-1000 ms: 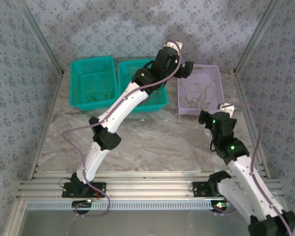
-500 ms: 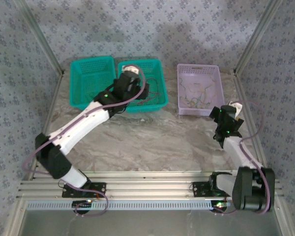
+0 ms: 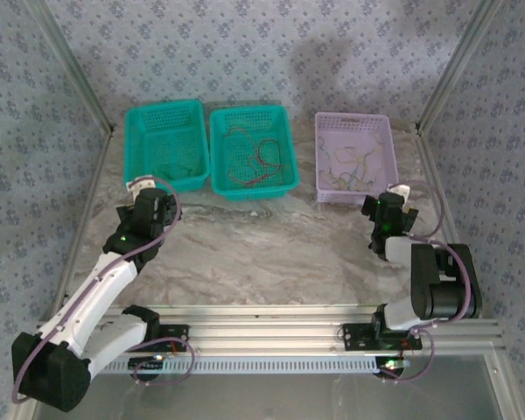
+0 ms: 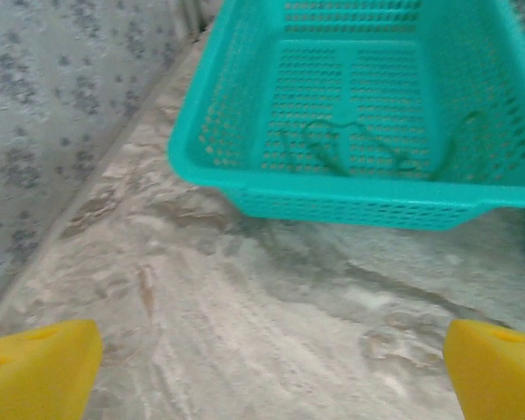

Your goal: Untangle the cables

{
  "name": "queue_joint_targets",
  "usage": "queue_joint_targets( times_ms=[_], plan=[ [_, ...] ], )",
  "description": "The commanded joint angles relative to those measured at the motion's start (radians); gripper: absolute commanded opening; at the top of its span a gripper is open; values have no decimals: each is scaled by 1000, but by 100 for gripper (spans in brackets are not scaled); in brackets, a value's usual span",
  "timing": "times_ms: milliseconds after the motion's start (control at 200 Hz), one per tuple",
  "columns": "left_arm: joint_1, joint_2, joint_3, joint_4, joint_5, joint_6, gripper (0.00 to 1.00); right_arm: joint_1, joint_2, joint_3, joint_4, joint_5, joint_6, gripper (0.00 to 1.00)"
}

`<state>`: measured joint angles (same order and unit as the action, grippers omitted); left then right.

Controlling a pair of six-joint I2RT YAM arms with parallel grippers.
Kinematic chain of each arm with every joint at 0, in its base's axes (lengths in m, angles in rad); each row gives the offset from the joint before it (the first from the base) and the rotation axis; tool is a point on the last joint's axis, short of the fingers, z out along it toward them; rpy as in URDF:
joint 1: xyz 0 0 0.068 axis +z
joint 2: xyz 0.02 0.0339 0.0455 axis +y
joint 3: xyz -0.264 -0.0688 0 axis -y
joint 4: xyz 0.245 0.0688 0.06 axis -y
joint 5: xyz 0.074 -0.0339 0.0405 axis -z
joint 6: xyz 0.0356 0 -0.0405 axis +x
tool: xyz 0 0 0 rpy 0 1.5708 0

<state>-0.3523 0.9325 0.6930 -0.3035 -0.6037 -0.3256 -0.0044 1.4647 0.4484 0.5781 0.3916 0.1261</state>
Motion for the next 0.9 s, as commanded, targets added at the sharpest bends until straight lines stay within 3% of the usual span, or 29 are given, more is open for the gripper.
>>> queue_joint_targets(
  times_ms=[0,130,230,310,365,415,475,530,720,894],
  plan=[
    [12,10,-36,132,-142,52,100,41,36,38,61,-19,-88,100],
    [85,26,-101,158,-47,-1,100,22,25,1,116,-98,-95,100],
    [97,53,-148,235,-87,59,100,4,25,-28,159,-197,-118,100],
    [119,60,-183,323,-28,137,100,9,90,-114,402,-196,-147,100],
    [132,81,-195,355,4,162,100,27,48,-105,292,-136,-108,100],
    [142,101,-206,380,18,161,100,21,71,-109,360,-137,-133,100],
    [168,115,-214,403,68,171,100,15,56,-89,281,-125,-106,100],
    [193,131,-224,437,72,187,100,15,64,-95,316,-129,-120,100],
    [348,220,-262,624,199,175,100,15,60,-91,306,-131,-118,100],
    [358,350,-274,812,273,180,100,16,60,-92,307,-131,-118,100]
  ],
)
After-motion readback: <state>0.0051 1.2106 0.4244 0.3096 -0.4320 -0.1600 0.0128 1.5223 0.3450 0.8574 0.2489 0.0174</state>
